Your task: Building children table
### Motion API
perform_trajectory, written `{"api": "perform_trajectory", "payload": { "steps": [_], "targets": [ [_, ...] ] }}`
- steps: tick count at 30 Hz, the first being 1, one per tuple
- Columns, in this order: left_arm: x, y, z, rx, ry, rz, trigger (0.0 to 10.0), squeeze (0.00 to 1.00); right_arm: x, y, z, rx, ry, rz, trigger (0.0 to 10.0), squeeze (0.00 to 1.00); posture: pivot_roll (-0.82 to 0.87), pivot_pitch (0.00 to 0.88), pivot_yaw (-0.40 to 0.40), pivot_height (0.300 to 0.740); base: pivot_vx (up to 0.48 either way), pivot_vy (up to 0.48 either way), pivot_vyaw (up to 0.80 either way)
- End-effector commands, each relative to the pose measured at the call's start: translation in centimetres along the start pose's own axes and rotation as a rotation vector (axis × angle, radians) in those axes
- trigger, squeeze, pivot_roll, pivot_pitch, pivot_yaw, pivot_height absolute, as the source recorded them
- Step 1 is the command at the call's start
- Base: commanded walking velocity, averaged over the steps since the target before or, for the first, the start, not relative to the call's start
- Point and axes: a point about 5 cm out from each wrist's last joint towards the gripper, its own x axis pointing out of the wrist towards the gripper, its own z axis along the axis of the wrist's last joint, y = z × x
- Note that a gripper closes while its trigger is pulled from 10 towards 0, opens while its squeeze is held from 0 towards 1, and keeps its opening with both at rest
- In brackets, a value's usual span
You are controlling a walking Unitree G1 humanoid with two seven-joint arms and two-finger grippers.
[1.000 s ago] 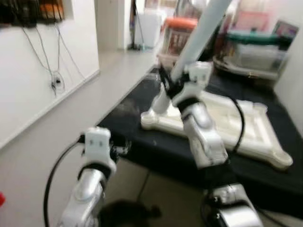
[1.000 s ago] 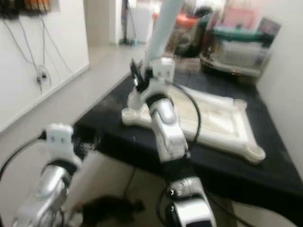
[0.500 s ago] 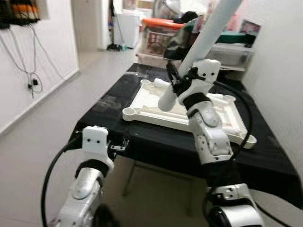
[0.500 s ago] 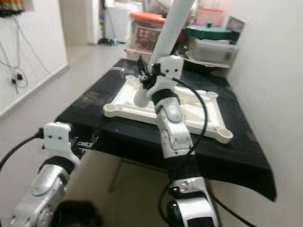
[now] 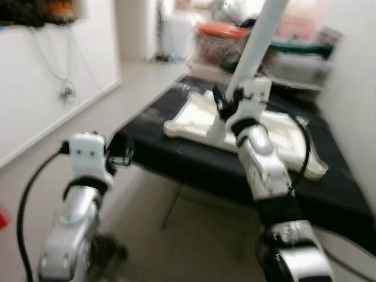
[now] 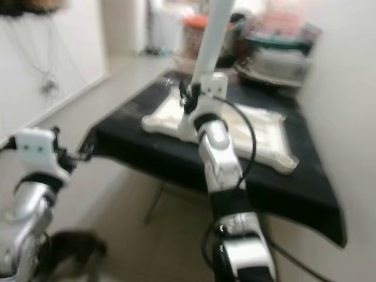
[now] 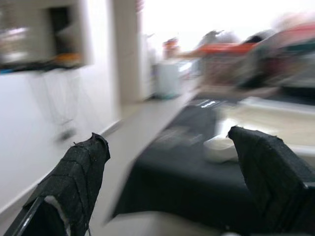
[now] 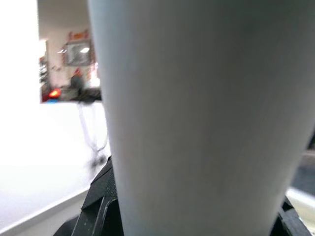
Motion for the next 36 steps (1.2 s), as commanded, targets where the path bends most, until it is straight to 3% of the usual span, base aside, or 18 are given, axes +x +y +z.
{"api": "perform_trajectory", "payload": {
  "steps": [1,8,13,36],
  "targets": [
    [0.4,0.2,-0.1,0.018,0.011,-0.007,10.0,0.0,-0.1,-0.4,0.2,-0.003,-0.001,-0.013,10.0,0.0,0.01,0.173,-0.139,0.74,0.0,0.0,0.0],
    [1.3,1.6,0.3,0.063,-0.014,0.046,10.0,0.0,-0.1,-0.6,-0.1,-0.012,0.009,-0.013,10.0,0.0,0.0,0.177,-0.14,0.74,0.148,0.0,0.0],
    [1.7,1.6,0.3,0.03,-0.01,0.057,10.0,0.0,-0.2,-0.7,-0.1,-0.015,0.01,-0.012,10.0,0.0,0.0,0.174,-0.137,0.74,0.137,0.0,0.0],
    [1.7,1.4,0.1,0.045,-0.013,0.044,10.0,0.0,-0.2,-0.2,0.0,0.002,-0.008,-0.005,10.0,0.0,0.01,0.159,-0.135,0.74,0.0,0.0,0.0]
  ]
}}
